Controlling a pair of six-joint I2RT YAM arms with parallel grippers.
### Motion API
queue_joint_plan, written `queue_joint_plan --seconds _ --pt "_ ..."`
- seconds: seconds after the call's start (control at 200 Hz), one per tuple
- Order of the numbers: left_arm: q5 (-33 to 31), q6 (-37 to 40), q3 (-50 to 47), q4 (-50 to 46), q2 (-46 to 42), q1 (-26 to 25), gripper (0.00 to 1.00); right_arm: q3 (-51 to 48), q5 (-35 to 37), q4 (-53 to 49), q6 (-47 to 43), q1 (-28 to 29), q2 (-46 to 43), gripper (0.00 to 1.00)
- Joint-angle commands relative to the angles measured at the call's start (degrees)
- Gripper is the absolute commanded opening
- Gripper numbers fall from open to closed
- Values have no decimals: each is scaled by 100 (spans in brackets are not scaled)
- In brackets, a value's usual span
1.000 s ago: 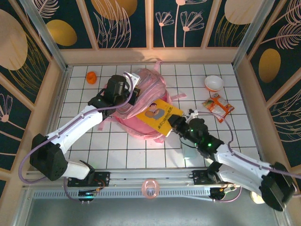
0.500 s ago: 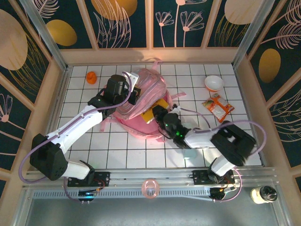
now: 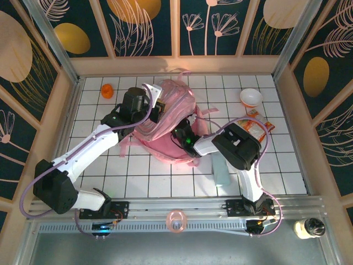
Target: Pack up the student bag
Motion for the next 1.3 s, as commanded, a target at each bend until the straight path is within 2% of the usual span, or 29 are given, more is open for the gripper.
queue_joint_plan --seconds 0.0,0.08,0.13,0.295,0.515,0.621,0.746,0.811,0.921,1.001,1.111,1.236,1.296 --pt "-51 -90 52 855 -274 0 0 105 121 -222 93 -54 -137 37" --pt "-246 -83 19 829 -256 -2 0 -236 63 -330 74 -56 -422 61" --pt "-369 -81 -8 816 -245 4 0 -494 50 -448 117 -36 -631 66" --pt "-398 -138 -142 904 -229 5 0 -1411 -296 -379 101 -27 -1432 68" --pt "-578 -49 -230 895 -238 4 0 -2284 -666 -1179 -274 93 -2836 70" --pt "-446 186 -363 914 -247 1 0 -2448 -808 -2168 -570 61 -3774 70" --pt "398 604 -790 982 -183 2 0 -2316 -572 -3814 -1087 64 -5013 70" --pt "604 688 -1101 1102 -107 -7 0 -2173 -375 -4503 -1574 36 -5553 70" --pt "876 889 -1511 1145 146 -51 0 -1784 -45 -5755 -2278 -142 -6123 70" --pt "1061 958 -1700 1230 420 -171 0 -1630 130 -6230 -2690 -236 -6327 70" --pt "1139 844 -1835 1391 906 -454 9 -1566 142 -6326 -3229 -314 -6433 69" --pt "1228 319 -1810 1452 1286 -563 40 -1577 -91 -6007 -3922 -323 -6460 69" --pt "1239 75 -1805 1554 1164 -558 51 -1604 -346 -5715 -4479 -315 -6451 70"
